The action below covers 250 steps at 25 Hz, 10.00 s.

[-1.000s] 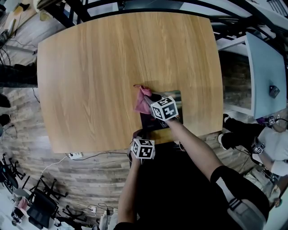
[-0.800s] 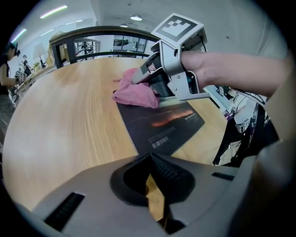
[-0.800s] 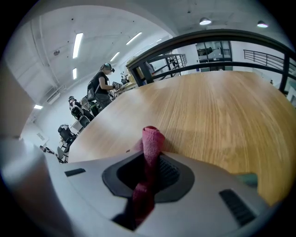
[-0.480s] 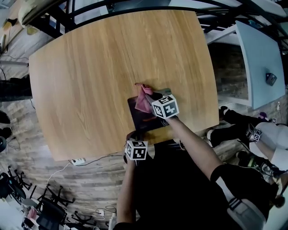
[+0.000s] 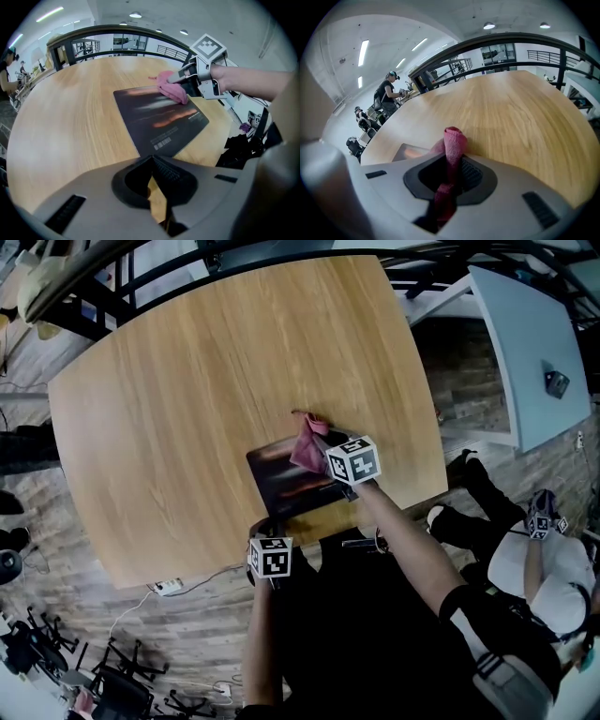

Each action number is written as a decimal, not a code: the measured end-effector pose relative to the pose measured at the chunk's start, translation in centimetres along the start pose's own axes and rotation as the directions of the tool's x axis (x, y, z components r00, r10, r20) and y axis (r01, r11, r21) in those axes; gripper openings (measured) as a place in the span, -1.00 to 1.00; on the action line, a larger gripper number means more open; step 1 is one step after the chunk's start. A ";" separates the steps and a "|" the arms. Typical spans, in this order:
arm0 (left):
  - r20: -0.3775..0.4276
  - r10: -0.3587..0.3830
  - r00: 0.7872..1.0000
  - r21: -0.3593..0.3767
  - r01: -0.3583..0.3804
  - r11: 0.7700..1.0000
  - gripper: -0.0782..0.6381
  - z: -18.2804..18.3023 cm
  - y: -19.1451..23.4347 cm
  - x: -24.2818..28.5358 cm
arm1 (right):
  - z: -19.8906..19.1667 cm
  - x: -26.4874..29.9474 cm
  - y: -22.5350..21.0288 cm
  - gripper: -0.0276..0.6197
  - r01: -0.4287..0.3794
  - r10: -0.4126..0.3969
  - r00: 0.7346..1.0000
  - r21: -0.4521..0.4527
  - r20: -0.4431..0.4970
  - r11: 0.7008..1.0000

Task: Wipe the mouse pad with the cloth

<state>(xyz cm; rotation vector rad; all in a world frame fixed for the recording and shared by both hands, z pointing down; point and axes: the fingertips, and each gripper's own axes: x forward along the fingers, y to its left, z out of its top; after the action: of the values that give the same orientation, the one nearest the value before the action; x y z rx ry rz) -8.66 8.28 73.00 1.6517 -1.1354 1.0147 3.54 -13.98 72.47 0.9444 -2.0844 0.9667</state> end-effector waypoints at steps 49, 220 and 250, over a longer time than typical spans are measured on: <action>0.069 -0.054 0.996 0.034 0.052 0.998 -0.71 0.1 -0.1 0.2 | -4.1 2.9 13.9 -0.72 -0.155 0.156 0.986 0.020 -0.053 0.988; -0.009 -0.059 0.998 0.374 0.058 0.925 -0.71 12.9 6.2 2.7 | -13.3 -10.7 -5.1 -0.71 0.210 -0.191 0.968 0.107 -0.162 0.972; 0.799 0.140 0.585 -0.109 -0.089 0.990 -0.71 20.3 4.6 -23.7 | 8.2 -20.0 6.1 -0.72 0.156 -0.104 0.906 -0.094 0.410 0.983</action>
<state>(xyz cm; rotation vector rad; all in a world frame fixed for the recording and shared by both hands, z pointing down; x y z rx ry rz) -16.14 -5.88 45.87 2.0766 -1.8585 0.2212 7.18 -11.17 50.50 1.2853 -2.3488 0.5975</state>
